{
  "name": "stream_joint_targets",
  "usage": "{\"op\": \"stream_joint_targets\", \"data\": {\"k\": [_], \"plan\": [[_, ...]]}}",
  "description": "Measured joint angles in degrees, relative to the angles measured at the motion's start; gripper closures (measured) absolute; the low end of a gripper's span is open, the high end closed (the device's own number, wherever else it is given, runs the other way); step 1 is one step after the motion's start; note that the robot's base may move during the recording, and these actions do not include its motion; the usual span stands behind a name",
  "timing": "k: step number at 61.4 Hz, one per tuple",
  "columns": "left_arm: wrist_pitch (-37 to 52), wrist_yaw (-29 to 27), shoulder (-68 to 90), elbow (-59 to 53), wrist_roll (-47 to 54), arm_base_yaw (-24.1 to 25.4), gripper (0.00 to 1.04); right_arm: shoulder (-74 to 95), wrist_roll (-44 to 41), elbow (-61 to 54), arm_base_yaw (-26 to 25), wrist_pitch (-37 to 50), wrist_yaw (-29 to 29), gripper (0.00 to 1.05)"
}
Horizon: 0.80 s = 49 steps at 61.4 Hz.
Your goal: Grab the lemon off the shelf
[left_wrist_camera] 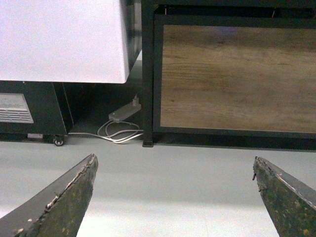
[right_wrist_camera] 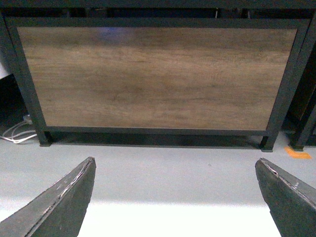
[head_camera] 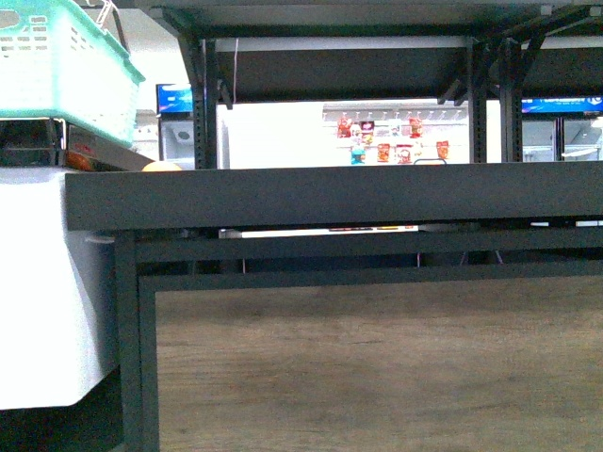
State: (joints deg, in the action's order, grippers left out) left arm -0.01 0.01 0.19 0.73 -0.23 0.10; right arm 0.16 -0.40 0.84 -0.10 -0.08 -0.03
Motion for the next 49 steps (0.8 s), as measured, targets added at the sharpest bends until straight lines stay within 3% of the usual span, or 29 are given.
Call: {"op": "stream_joint_targets", "data": {"k": [49], "plan": [[0.0,0.0,0.0,0.0,0.0,0.0,0.08,0.0,0.0,0.0,0.0,0.0,0.0,0.07]]}}
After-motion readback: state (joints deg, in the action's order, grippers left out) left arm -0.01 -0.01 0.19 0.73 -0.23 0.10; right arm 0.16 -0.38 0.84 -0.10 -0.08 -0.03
